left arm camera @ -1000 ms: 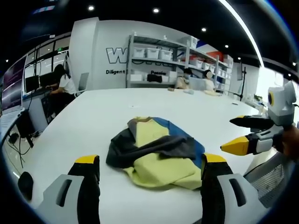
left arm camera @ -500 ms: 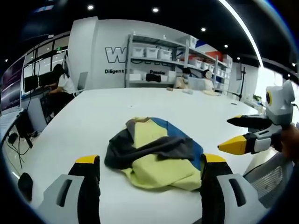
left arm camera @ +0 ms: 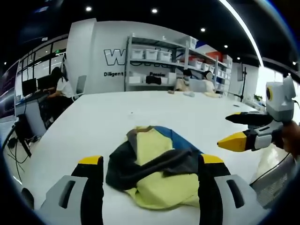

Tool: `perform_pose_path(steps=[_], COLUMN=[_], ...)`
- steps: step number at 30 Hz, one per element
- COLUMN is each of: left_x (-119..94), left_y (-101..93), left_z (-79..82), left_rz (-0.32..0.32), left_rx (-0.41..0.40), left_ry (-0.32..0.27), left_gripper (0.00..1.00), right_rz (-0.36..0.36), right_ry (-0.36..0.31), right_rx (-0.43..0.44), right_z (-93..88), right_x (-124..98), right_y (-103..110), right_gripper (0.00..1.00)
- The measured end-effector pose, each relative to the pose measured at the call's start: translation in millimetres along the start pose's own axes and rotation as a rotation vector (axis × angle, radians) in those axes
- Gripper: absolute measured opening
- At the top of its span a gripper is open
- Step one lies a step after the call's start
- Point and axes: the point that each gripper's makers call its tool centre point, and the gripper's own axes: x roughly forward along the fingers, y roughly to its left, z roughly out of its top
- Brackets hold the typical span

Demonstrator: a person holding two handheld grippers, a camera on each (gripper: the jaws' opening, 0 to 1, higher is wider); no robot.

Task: Fold the garment on the visible template until the final outline fits inside the template.

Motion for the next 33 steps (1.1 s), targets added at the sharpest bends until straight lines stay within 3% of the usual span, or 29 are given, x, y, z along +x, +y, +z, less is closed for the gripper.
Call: perform_pose_path(steps=[12,21,33], left_x=[38.6,84.1,121.4], left_y=[10.0,26.1,36.4], left_z=[5.1,2.1,-5.1], left_rz=[0.001,0.017,0.014], left_rx=[0.028,0.036,0.01], left_ry=[0.033,0.099,0.174], left_gripper=[0.76,0.7,0.64], right_rz=[0.008,0.003,-0.006], right_ry=[0.03,0.064,0.117], right_rx=[-0.051,-0.084,-0.081], right_z=[6.3,7.3,1.7], right_x=[32.2,64.3,110.7], right_y=[-14.0,-31.2,-55.4], right_gripper=[0.79,0.77,0.74])
